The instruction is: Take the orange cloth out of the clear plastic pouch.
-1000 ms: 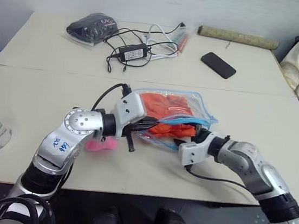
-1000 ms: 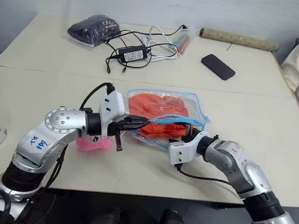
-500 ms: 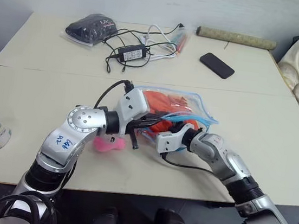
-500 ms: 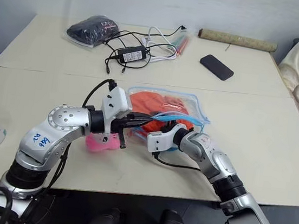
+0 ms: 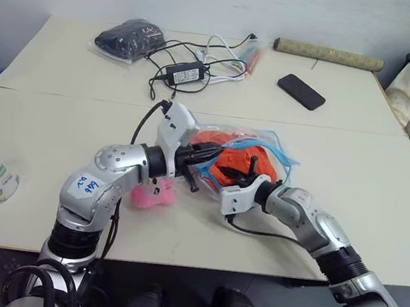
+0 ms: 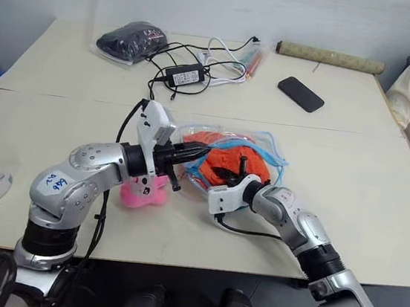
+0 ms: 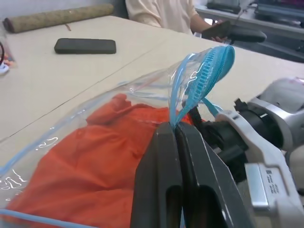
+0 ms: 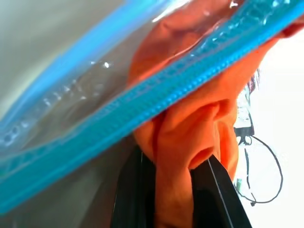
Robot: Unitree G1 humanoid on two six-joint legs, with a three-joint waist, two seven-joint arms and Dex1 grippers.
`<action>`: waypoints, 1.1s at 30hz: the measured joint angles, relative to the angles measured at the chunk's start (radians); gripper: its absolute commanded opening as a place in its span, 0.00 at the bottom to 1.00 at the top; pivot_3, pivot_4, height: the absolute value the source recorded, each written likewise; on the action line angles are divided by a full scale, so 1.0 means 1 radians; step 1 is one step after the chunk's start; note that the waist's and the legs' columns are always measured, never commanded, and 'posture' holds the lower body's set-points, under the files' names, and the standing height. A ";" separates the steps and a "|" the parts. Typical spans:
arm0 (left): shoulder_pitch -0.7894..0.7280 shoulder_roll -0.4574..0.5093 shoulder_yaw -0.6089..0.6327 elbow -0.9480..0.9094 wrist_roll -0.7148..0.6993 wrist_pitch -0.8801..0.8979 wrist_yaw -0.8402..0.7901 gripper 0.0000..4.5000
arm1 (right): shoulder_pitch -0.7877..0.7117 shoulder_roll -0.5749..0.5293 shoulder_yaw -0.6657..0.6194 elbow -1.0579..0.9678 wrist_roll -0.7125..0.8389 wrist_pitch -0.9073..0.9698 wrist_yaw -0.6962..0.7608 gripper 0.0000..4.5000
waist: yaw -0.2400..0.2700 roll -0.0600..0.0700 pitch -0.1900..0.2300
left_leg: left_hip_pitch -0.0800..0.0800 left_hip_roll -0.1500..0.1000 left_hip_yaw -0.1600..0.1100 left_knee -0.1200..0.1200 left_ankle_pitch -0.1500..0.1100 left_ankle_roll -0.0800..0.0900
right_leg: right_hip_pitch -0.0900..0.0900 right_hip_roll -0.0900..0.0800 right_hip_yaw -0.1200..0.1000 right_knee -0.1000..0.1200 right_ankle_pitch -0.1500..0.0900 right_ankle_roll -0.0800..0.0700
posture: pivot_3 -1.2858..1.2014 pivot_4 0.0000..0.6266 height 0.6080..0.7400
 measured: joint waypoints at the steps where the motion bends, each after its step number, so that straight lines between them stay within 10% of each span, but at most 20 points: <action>1: 0.000 0.001 -0.002 0.001 0.001 -0.001 0.004 0.00 | 0.004 -0.009 0.001 -0.014 -0.003 -0.002 0.008 0.01 | 0.000 0.000 0.000 | 0.000 0.000 0.000 0.000 0.000 0.000 | 0.000 0.000 0.000 0.000 0.000 0.000 | 0.52 0.24 1.00; 25: -0.001 0.039 -0.087 0.162 0.120 -0.163 0.051 0.00 | 0.161 -0.395 -0.088 -0.334 0.401 -0.238 0.378 0.01 | 0.000 0.000 0.000 | 0.000 0.000 0.000 -0.001 0.000 0.000 | 0.000 0.000 -0.001 -0.002 0.000 0.000 | 0.52 0.24 1.00; 33: 0.060 0.211 -0.094 0.268 0.231 -0.329 0.002 0.00 | 0.486 -0.855 -0.372 -0.299 0.755 -0.286 0.633 0.01 | 0.008 0.002 0.002 | 0.002 0.000 0.000 0.000 -0.001 0.001 | 0.003 -0.001 -0.001 -0.003 0.000 0.000 | 0.52 0.24 1.00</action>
